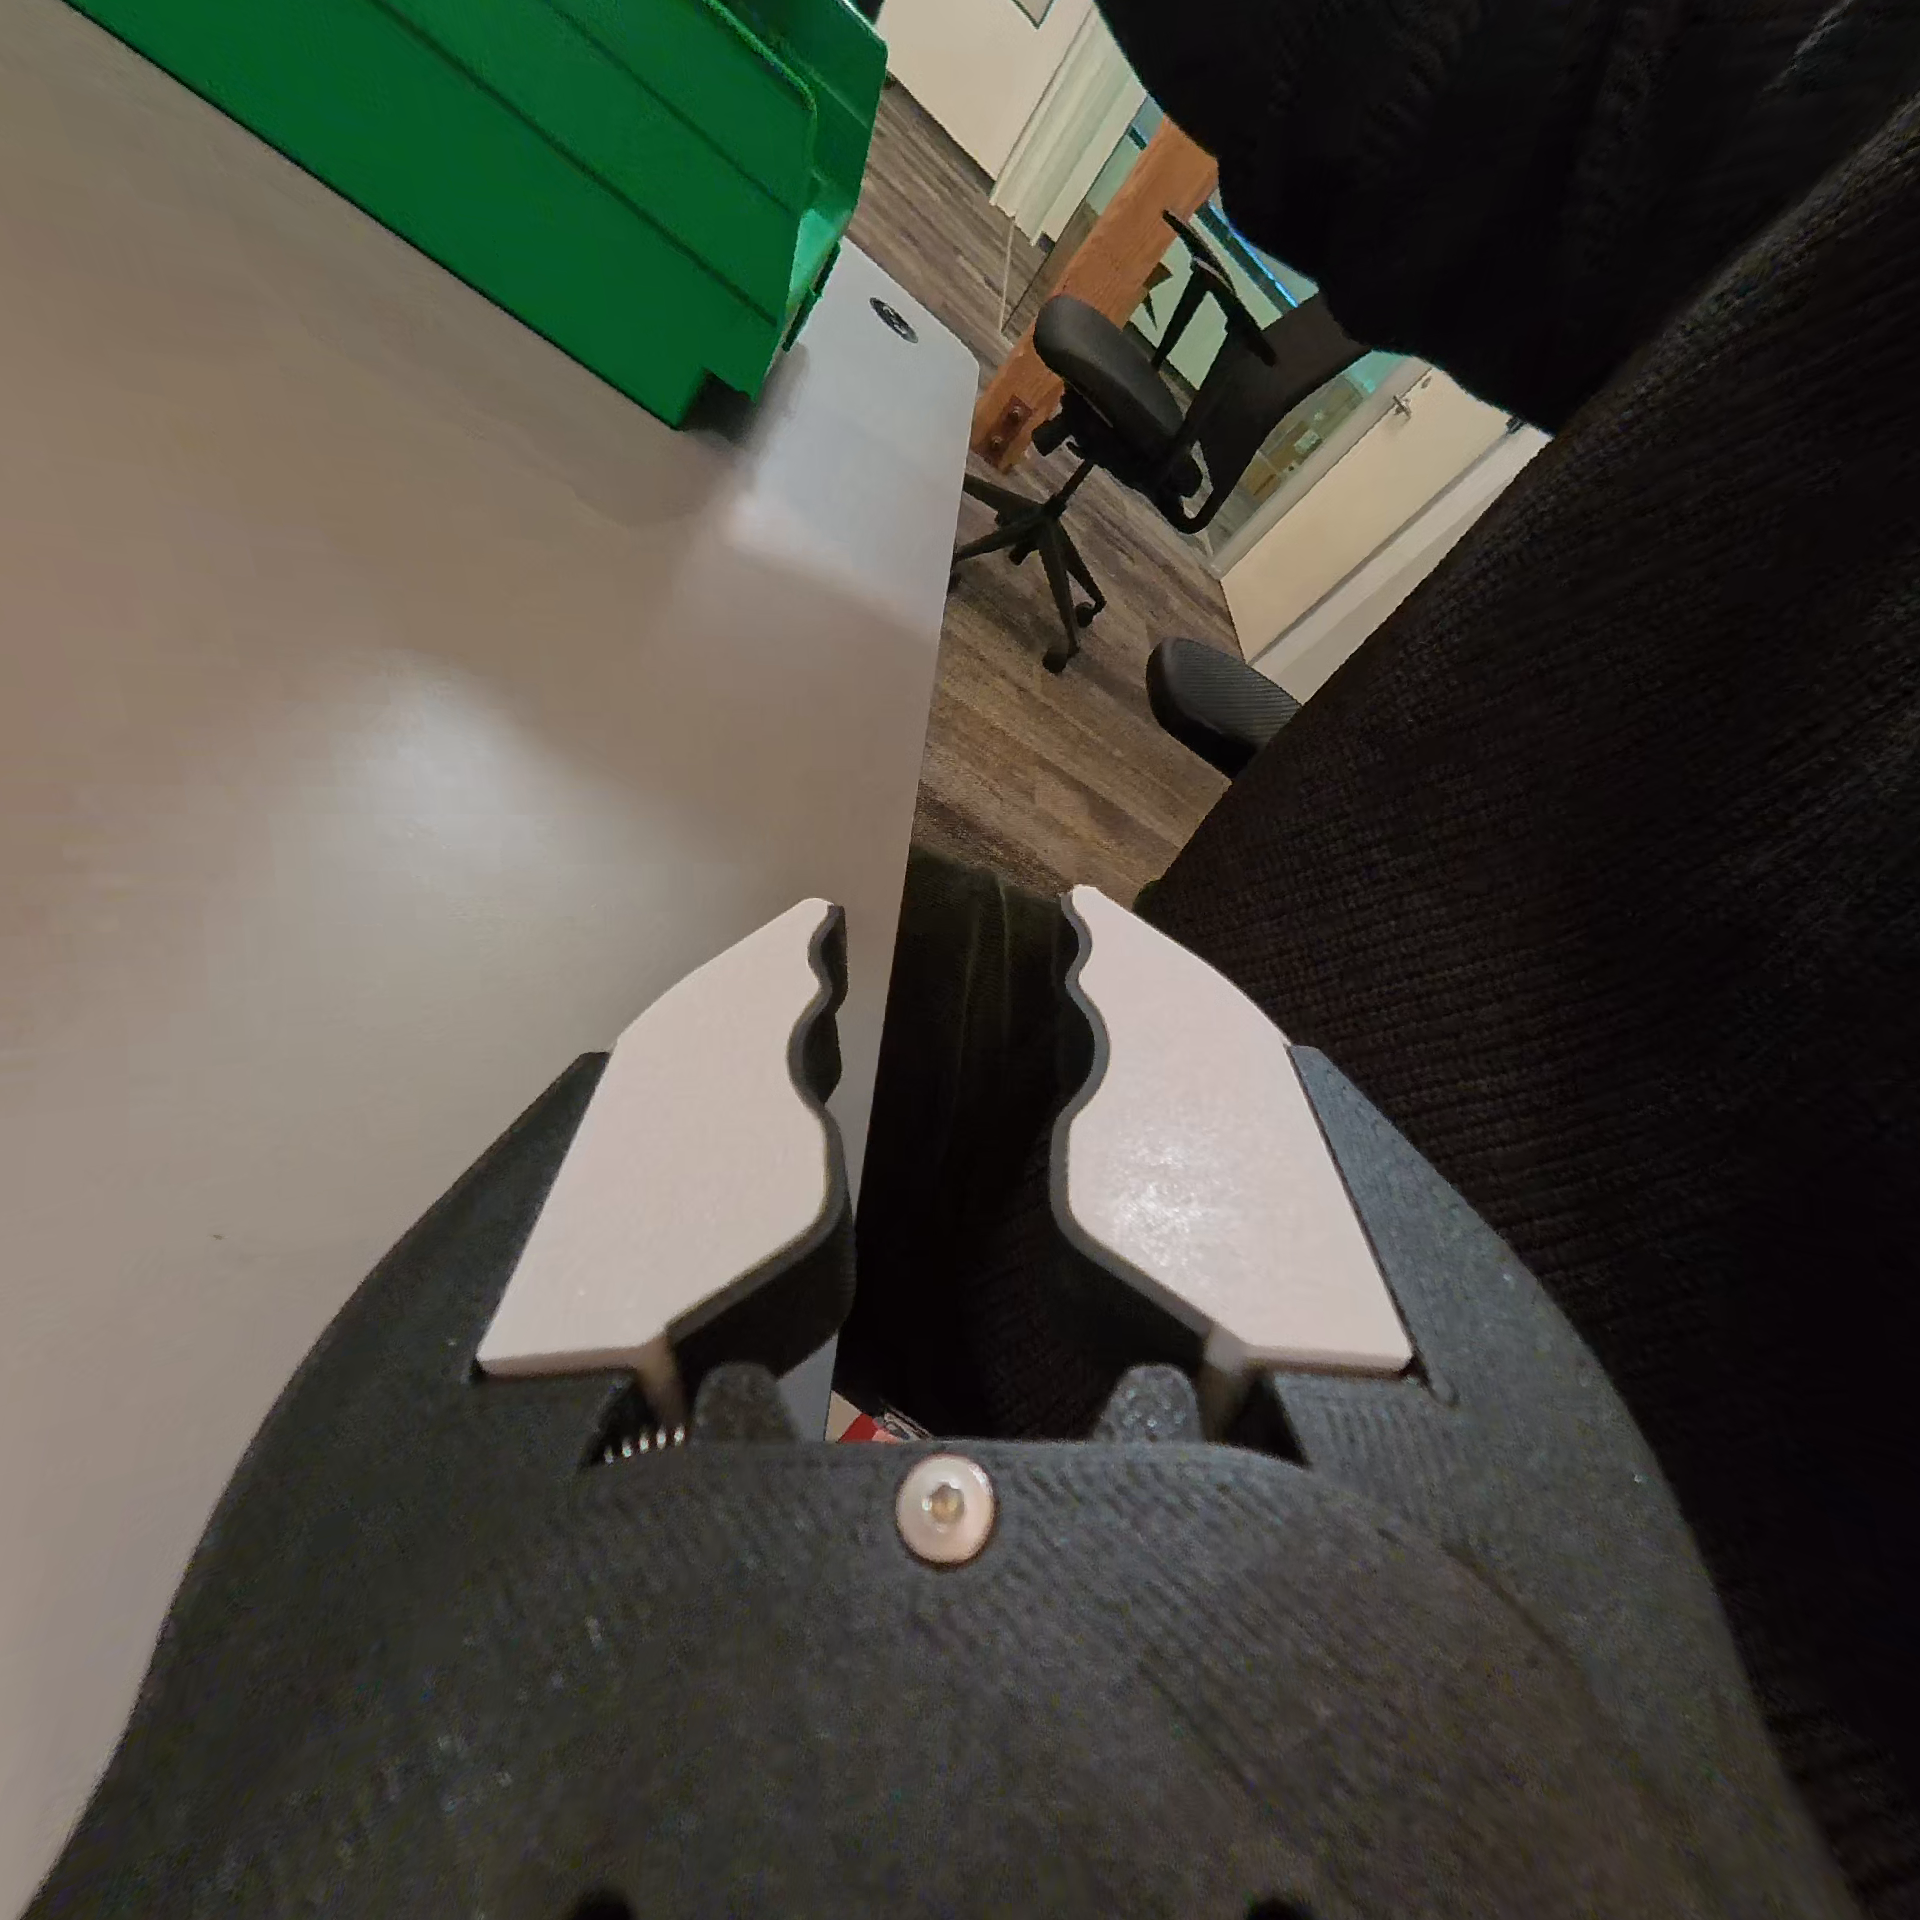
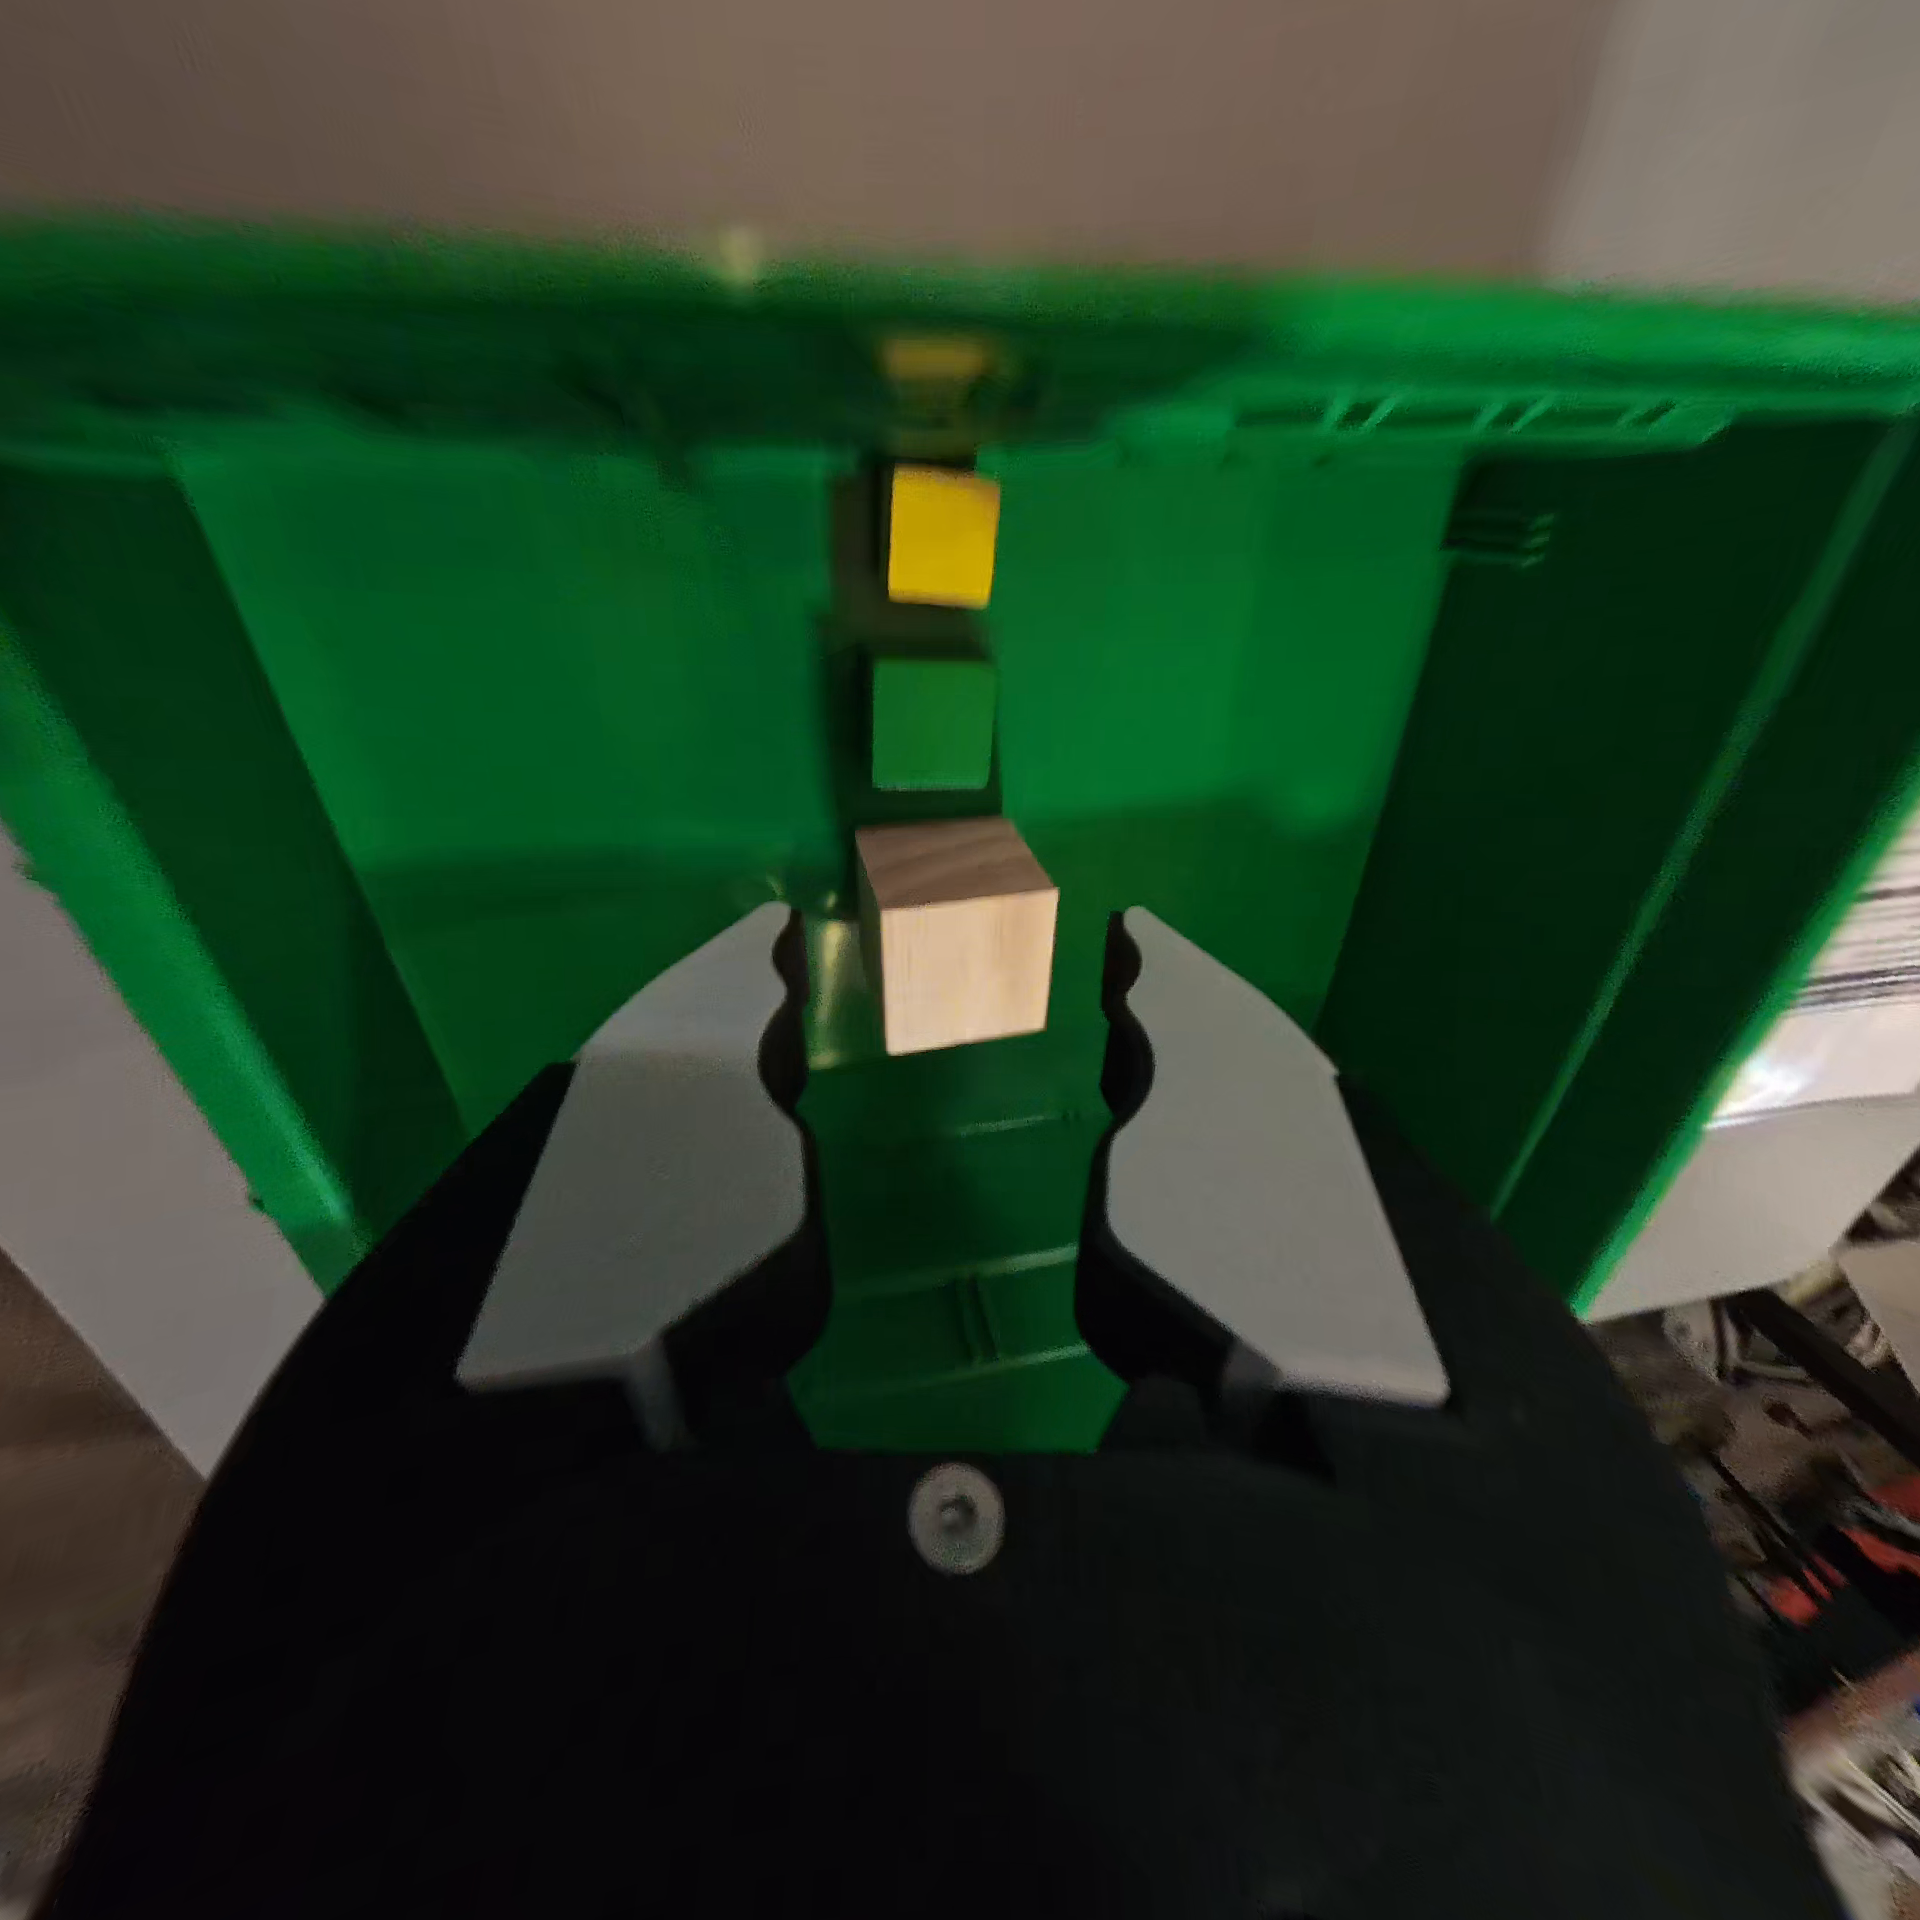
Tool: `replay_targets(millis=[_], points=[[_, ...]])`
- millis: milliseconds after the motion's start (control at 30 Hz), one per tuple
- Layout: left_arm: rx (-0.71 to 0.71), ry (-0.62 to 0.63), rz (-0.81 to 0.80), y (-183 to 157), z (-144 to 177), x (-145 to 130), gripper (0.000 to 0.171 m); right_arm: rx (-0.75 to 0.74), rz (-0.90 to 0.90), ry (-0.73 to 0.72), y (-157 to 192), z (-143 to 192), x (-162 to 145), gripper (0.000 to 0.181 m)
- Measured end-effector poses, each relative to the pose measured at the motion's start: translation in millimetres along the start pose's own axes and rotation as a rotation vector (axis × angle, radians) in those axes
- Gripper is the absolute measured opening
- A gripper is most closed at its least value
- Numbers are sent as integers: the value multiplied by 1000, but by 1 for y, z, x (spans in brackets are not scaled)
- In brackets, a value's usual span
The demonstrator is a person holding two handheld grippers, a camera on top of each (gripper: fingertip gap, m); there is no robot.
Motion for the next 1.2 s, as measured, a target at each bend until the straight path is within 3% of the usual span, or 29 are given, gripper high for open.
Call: replay_targets(millis=[100, 167, 233, 300, 367, 433, 533, 633, 700, 733, 767, 800, 833, 933, 1033, 1200], points=[[-2, -6, -15, -3, 1, 1, 39, -126, -108, -284, -6, 42, 44, 48], [-4, -15, -16, -6, 2, 4, 41, -227, -261, -647, -5, 89, 89, 37], [24, -48, -23, -7, 5, 10, 50, -257, -383, -1029, 15, 139, 130, 37], [79, -98, -64, -6, 13, 19, 55, -290, -471, -1320, 44, 173, 160, 40], [167, -155, -124, -5, 27, 34, 62, -292, -552, -1507, 72, 183, 185, 42], [296, -190, -225, -4, 51, 51, 66, -212, -634, -1614, 96, 171, 210, 48], [624, -120, -459, 4, 108, 71, 70, -77, -713, -1645, 121, 136, 241, 59], [1073, 199, -673, 32, 191, 71, 74, 113, -669, -1572, 142, 117, 267, 73], [1250, 432, -738, 51, 244, 67, 74, 147, -631, -1585, 151, 117, 279, 77], [1256, 498, -739, 58, 260, 66, 86, 139, -616, -1580, 153, 116, 284, 77], [1180, 507, -712, 58, 266, 67, 83, 136, -595, -1559, 155, 115, 289, 77], [1144, 541, -671, 61, 276, 68, 69, 135, -569, -1534, 158, 113, 293, 77], [1105, 577, -602, 63, 285, 68, 73, 129, -549, -1514, 160, 112, 296, 76], [943, 538, -421, 59, 291, 82, 75, 120, -517, -1482, 166, 110, 303, 76], [1028, 658, -445, 81, 323, 91, 76, 111, -497, -1466, 171, 109, 307, 74], [1144, 966, -337, 134, 378, 63, 74, 141, -482, -1460, 178, 105, 311, 71]])
Point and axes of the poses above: each gripper's, where its closed fingertips meet, z back along the fingers, x out of its top, y = z × x across the jaws, the point moved 2 cm from there along z, back along the fingers, and after that the axes turned 10 degrees about z, right-handed, at the moved point
